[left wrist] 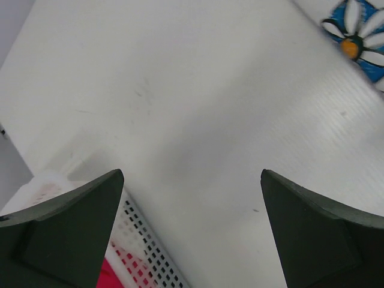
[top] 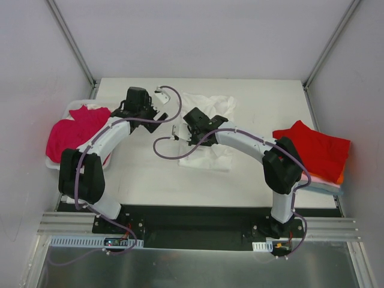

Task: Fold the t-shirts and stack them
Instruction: Fold the folded rectangular tshirt in 1/3 of the way

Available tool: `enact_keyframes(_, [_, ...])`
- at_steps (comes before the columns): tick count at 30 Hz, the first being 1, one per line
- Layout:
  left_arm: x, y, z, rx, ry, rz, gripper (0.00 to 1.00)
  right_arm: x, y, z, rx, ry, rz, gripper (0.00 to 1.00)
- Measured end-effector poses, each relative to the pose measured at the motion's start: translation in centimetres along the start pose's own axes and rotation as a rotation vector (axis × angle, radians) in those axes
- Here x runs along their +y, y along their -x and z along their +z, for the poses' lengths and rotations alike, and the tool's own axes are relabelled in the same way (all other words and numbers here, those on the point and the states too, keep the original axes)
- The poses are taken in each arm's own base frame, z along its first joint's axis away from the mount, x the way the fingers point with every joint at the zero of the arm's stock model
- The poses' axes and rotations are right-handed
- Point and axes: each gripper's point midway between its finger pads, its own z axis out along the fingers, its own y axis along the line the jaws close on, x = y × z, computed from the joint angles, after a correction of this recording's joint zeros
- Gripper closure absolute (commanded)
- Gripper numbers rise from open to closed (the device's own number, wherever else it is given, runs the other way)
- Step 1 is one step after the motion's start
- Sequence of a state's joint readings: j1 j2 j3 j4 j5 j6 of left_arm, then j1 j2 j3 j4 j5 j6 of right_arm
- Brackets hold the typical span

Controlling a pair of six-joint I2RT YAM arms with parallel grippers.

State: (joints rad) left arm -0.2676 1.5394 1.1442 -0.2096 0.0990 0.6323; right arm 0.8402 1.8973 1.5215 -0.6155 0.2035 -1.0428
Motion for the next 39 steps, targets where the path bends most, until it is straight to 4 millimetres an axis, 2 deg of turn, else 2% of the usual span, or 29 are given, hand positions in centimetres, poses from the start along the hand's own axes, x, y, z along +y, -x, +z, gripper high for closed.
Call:
enact_keyframes(5, [5.1,0.3,1.2,0.029,0.134,-0.064,0.01,-0.3,0.2,0.0,-0.008,-0.009,-0.004,0.99])
enact_keyframes(10, [7.6,0.3,2.0,0.06,0.215,-0.093,0.01,-1.4,0.7,0.0,-0.019,-0.027,-0.003,0.99])
enact_keyframes(15, [7.9,0.1,2.1,0.072,0.236,-0.107,0.01,-2.6,0.9,1.1,-0.016,-0.038,0.006,0.96])
enact_keyframes(20, [7.9,0.1,2.1,0.072,0.237,-0.111,0.01,-2.6,0.2,2.5,0.008,-0.022,0.006,0.92])
enact_keyframes(24, [7.9,0.1,2.1,0.072,0.237,-0.111,0.01,-2.3,-0.1,3.7,0.023,-0.011,0.002,0.76])
enact_keyframes(26, [7.9,0.1,2.1,0.072,0.237,-0.111,0.01,-2.2,-0.3,4.2,0.03,-0.007,0.001,0.6])
enact_keyframes(29, [7.8,0.0,2.0,0.073,0.236,-0.111,0.01,-2.3,-0.6,4.8,0.042,-0.013,0.001,0.49])
enact_keyframes(34, [7.5,-0.4,1.9,0.079,0.232,-0.111,0.01,-3.2,-1.0,4.9,0.061,-0.048,0.006,0.4])
enact_keyframes(39, [7.1,-0.8,1.8,0.086,0.226,-0.112,0.01,-4.0,-1.4,4.8,0.078,-0.083,0.013,0.4])
